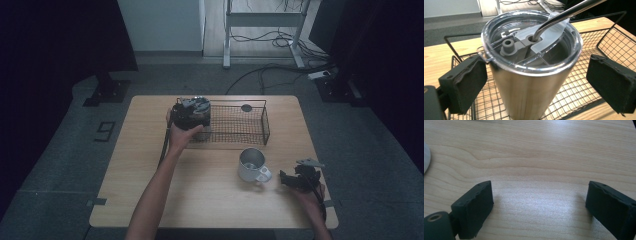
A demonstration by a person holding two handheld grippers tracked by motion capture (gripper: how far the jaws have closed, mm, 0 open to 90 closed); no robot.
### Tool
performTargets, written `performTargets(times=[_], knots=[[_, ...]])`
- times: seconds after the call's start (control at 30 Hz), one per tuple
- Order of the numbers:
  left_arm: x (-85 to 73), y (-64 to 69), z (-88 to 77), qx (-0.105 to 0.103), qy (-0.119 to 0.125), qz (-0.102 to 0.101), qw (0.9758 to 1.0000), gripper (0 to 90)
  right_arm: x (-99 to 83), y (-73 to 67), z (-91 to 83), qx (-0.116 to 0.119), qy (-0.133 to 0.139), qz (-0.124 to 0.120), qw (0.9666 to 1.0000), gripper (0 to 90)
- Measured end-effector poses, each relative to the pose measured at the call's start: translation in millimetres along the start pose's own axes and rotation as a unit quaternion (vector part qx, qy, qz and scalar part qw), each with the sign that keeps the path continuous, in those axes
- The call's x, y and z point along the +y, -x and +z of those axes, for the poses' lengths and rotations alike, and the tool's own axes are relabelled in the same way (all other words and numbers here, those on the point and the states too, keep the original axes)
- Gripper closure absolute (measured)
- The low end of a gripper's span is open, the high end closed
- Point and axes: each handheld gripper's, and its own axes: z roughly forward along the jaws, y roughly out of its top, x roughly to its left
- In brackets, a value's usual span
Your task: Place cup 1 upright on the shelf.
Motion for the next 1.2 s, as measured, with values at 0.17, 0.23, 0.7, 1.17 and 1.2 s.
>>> performTargets(times=[0.17,0.23,0.7,1.17,1.2], knots=[[-4.1,-2.5,-9.0,-0.004,0.005,-0.002,1.0,5.2,0.0,0.0,0.0,0.0,0.0,0.0,1.0,7.3],[-6.6,-3.8,-14.2,-0.005,0.006,-0.003,1.0,6.1,0.0,0.0,0.0,0.0,0.0,0.0,1.0,7.3],[-34.5,-5.1,-57.6,-0.029,0.009,0.002,0.9995,8.2,0.2,-0.2,-0.2,-0.003,-0.002,0.004,1.0,7.3],[-70.1,-9.3,-91.4,-0.054,0.029,0.01,0.9981,10.2,0.1,0.1,-0.3,-0.004,-0.001,0.003,1.0,7.4],[-76.2,-9.5,-96.1,-0.055,0.026,0.014,0.998,10.2,0.1,0.1,-0.3,-0.005,-0.002,0.004,1.0,7.4]])
